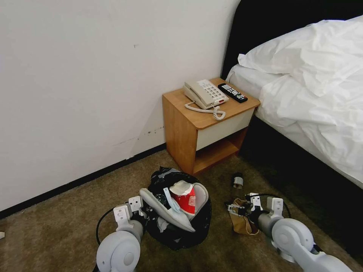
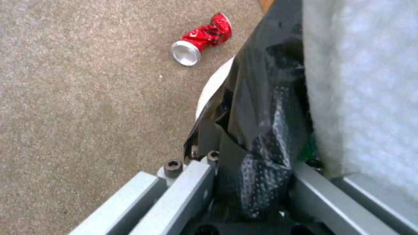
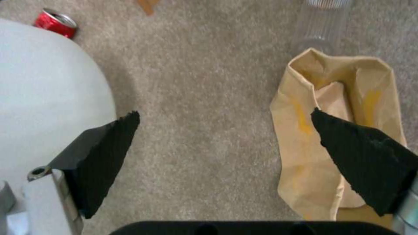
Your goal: Pick up the trash bin, then pick up the garbage from the floor and place it into the trash bin.
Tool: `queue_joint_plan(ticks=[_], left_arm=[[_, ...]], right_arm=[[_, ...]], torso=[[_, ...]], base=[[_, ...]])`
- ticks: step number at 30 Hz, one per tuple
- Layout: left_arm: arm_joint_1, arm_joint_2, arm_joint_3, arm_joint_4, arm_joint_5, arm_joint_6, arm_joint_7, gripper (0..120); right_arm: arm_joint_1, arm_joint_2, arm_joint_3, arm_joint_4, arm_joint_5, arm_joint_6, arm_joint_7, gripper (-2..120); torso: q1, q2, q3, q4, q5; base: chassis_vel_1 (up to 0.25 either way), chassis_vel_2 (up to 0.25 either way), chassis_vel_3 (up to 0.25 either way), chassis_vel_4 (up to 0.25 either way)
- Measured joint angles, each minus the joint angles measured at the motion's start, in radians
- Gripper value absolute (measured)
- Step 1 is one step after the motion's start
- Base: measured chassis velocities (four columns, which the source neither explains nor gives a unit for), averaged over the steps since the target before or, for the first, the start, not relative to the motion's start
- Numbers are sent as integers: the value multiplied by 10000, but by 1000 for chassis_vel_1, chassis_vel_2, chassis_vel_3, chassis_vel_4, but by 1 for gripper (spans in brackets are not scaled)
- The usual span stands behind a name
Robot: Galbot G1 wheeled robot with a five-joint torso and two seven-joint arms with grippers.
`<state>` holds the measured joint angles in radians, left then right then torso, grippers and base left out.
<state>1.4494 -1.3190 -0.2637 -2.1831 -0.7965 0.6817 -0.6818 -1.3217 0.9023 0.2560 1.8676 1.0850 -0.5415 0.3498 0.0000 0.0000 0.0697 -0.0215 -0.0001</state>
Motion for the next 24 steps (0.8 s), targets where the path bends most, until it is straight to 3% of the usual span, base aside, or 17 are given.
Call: queue_joint_plan(ticks=[24], left_arm=[[-134,18,133,218,-43,-41,23,0]], right_arm=[[-648,-34,1015,-502,-677,341,-595,100]], torso=[[0,0,0,-1,0]], base=[[0,0,0,0]])
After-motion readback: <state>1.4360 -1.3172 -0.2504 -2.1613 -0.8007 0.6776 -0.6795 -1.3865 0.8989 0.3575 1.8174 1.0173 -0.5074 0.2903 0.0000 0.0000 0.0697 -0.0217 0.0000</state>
